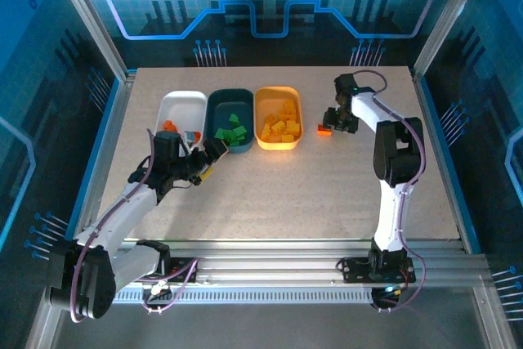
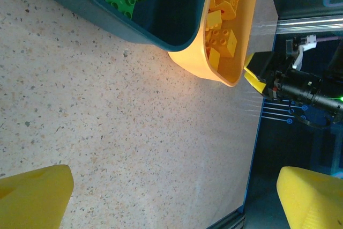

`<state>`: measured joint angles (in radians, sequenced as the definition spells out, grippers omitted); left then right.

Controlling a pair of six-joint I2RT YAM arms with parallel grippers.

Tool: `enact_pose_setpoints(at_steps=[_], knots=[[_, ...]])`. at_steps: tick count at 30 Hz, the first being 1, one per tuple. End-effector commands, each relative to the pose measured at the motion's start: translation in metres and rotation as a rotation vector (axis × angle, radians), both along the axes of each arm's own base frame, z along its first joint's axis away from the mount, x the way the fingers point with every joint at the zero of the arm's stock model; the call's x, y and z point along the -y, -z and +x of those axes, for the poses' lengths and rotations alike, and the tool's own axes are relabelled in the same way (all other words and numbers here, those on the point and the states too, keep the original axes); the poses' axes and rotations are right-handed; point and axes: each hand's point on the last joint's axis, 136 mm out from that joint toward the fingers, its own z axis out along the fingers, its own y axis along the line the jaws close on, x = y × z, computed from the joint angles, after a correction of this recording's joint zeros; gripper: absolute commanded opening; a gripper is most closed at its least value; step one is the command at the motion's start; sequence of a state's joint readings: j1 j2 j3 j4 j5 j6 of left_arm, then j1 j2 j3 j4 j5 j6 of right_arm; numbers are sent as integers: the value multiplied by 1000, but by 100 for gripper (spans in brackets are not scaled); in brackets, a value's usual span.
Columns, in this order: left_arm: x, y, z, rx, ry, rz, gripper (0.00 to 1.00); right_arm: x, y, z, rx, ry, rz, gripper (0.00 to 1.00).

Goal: Sort the legos into containers by color

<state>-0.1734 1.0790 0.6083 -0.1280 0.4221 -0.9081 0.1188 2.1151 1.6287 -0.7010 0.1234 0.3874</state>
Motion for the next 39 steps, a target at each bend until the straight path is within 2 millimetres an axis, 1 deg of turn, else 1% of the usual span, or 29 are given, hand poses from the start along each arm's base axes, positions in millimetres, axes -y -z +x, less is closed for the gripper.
enact_pose_setpoints(at_steps=[1,3,6,8,11,13,16,19,21,23,24,25,27,29,30,32,33,34,36,38,39], knots=[[2,4,0,7,8,4,99,-8,-38,-3,72,-46,17,61],[3,4,0,6,11,2,99,-19,-47,-3,102,-63,53,63],[3,1,0,13,12,7,99,-24,-47,0,108,-60,61,67],[2,1,0,13,12,11,99,-29,-38,1,91,-59,63,71],[2,2,-1,13,12,12,99,-36,-17,3,40,-61,47,77],[2,3,-2,7,15,14,99,-36,-6,4,14,-47,32,78],[0,3,-4,9,16,26,99,-35,5,5,-5,-29,25,79],[-1,3,-4,15,16,36,99,-32,12,4,-35,-19,4,75],[-1,3,-4,14,16,36,99,-30,14,4,-36,-20,-5,66],[-1,4,-3,14,16,38,99,-28,12,4,-23,-15,-15,51],[-1,4,-3,14,16,39,99,-28,11,3,-14,-18,-17,46],[-1,4,-3,15,16,41,99,-27,7,2,-3,-16,-20,41],[-3,3,-3,18,12,54,99,-26,-5,1,27,-22,-39,38],[-10,1,-1,22,-2,71,99,-29,-25,-1,74,-32,-55,38],[-15,0,0,20,-17,76,99,-34,-41,-3,109,-39,-52,38],[-35,2,3,-10,-91,74,99,-53,-70,-7,177,-68,-44,37],[-46,5,3,-33,-135,66,99,-65,-80,-9,203,-87,-37,37],[-61,9,4,-62,-192,52,99,-86,-91,-12,236,-121,-23,37],[-87,18,2,-112,-298,14,99,-140,-104,-18,291,-223,36,37],[-108,26,-3,-143,-391,-25,99,-212,-110,-27,337,-368,131,37],[-115,28,-5,-148,-424,-38,99,-245,-111,-33,351,-436,172,37]])
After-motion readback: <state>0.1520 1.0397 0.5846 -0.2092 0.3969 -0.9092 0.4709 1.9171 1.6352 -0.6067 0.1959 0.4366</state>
